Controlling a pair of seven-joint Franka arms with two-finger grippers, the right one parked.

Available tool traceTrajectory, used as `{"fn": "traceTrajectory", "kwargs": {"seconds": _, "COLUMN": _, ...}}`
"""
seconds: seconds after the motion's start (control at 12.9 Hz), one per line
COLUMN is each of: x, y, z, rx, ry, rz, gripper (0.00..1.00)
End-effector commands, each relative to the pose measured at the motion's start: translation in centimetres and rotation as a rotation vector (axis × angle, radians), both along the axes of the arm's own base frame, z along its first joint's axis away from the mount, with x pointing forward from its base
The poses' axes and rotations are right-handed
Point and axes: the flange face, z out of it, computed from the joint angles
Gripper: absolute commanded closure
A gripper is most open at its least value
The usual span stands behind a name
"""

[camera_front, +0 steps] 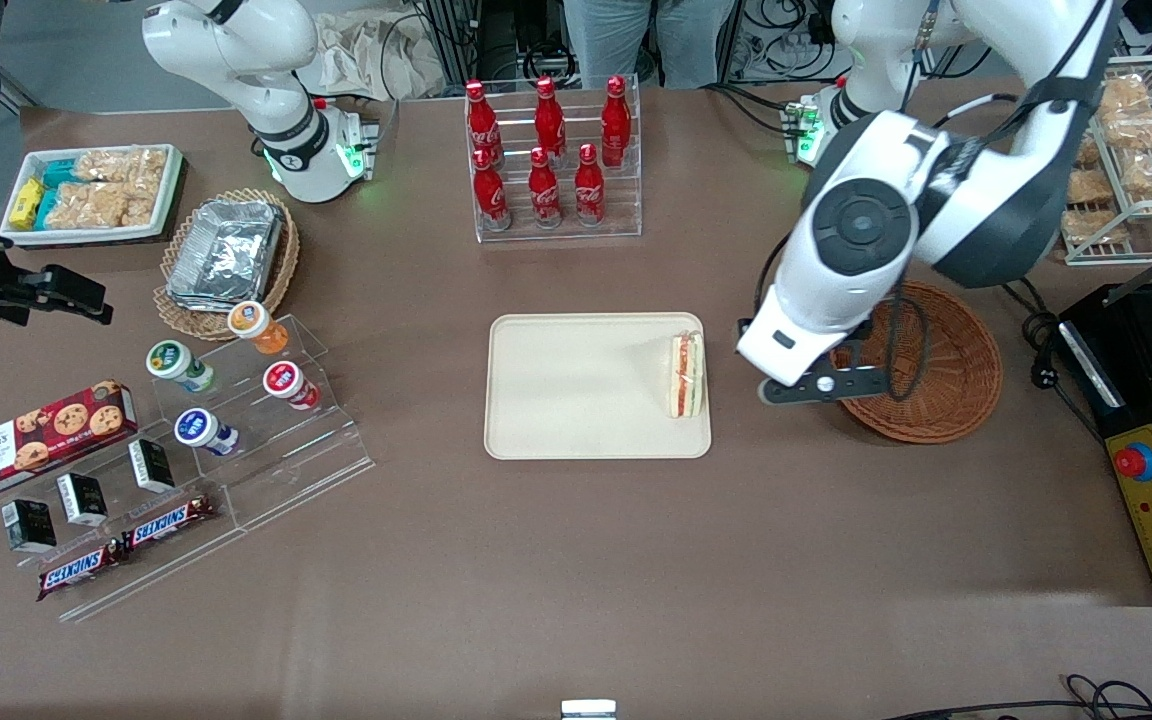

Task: Place sandwich from basket to tray

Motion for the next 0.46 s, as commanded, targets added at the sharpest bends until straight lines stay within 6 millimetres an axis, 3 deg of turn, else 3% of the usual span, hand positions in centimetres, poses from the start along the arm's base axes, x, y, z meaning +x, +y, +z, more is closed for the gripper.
{"fn": "traceTrajectory", "kwargs": {"seconds": 0.0, "x": 1.0, "y": 4.6, "z": 3.7, "rx": -0.064, "ry": 0.003, "rz": 0.0, "gripper": 0.0}}
{"fn": "traceTrajectory", "kwargs": {"seconds": 0.23, "x": 1.8, "y": 11.0, "z": 7.2, "rx": -0.14, "ry": -0.039, "rz": 0.058, "gripper": 0.0}}
{"fn": "traceTrajectory", "kwargs": {"seconds": 0.39, "x": 0.7, "y": 14.8, "z": 9.2, "rx": -0.169, "ry": -0.059, "rz": 0.063, "gripper": 0.0}}
